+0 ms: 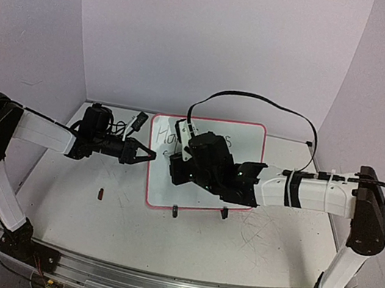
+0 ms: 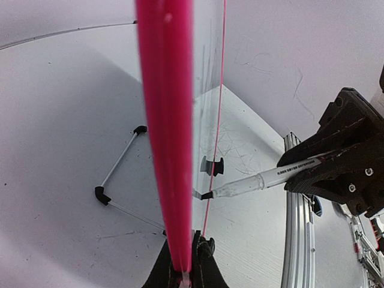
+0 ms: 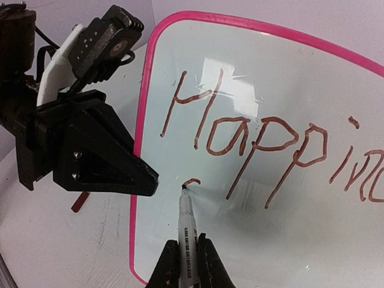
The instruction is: Write a sentence on the whiteboard
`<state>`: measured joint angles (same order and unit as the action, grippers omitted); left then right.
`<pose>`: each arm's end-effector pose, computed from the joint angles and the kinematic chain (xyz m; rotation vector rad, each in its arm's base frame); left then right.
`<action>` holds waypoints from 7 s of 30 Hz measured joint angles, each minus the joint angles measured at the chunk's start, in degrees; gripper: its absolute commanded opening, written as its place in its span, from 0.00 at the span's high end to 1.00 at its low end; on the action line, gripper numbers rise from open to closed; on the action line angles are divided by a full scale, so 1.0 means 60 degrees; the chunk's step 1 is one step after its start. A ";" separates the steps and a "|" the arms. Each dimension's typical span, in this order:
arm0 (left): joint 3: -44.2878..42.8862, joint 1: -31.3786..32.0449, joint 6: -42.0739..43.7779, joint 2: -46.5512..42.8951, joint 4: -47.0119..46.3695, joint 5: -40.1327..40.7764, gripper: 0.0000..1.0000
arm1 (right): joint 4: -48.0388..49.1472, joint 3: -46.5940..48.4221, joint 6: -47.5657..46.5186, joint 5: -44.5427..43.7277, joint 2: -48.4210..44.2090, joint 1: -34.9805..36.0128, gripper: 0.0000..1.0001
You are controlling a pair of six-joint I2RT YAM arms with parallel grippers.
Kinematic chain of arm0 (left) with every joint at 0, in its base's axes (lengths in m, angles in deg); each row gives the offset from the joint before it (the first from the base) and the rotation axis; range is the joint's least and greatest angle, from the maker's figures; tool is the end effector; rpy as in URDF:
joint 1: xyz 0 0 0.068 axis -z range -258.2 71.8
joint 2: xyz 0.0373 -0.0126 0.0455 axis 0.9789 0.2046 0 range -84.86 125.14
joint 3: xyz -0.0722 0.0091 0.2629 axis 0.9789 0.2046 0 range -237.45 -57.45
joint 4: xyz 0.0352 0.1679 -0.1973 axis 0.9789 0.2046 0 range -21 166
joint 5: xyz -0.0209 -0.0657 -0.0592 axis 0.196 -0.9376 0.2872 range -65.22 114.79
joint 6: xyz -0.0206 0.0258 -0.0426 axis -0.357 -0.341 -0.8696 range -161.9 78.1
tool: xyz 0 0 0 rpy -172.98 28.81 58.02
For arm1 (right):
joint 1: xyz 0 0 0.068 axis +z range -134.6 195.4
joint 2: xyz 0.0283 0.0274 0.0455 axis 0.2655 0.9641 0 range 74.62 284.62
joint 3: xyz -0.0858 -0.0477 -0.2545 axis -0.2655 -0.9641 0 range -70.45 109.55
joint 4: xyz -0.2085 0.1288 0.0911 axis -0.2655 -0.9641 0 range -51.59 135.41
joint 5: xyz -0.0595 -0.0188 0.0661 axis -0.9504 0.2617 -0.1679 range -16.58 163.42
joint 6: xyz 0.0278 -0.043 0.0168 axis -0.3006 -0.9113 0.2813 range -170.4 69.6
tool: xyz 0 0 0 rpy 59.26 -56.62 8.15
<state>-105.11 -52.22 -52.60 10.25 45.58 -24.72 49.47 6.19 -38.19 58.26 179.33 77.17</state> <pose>0.2957 -0.1741 0.1970 0.8439 1.8693 -1.2611 0.2117 0.3749 0.2624 -0.6856 1.9000 0.5724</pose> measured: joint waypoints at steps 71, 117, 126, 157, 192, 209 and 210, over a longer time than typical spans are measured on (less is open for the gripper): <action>-0.0096 0.0000 0.0072 0.0000 0.0175 0.0012 1.00 | -0.0188 0.0171 0.0590 0.0052 0.0324 0.0219 1.00; -0.0127 0.0018 0.0076 0.0000 0.0194 0.0007 1.00 | 0.0181 -0.0503 0.0695 -0.0013 -0.0477 -0.0208 1.00; -0.0127 0.0018 0.0084 0.0000 0.0240 0.0013 1.00 | 0.0064 -0.0359 0.0771 -0.0122 -0.0358 -0.0181 1.00; -0.0131 0.0018 0.0122 0.0002 0.0250 0.0012 1.00 | 0.0213 -0.0827 0.1027 -0.0014 -0.0506 -0.0164 1.00; -0.0182 0.0018 0.0146 0.0011 0.0368 0.0012 1.00 | 0.0060 -0.1173 0.1381 0.0012 -0.0516 -0.0015 1.00; -0.0182 0.0018 0.0149 0.0011 0.0368 0.0006 1.00 | 0.0177 -0.1166 0.1205 0.0005 -0.0954 -0.0221 1.00; -0.0182 0.0018 0.0149 0.0011 0.0368 0.0008 1.00 | 0.0171 -0.1151 0.1190 0.0005 -0.0951 -0.0228 1.00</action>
<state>-106.20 -52.11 -51.70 10.32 47.79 -24.67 50.50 -0.72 -31.05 58.29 173.62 75.81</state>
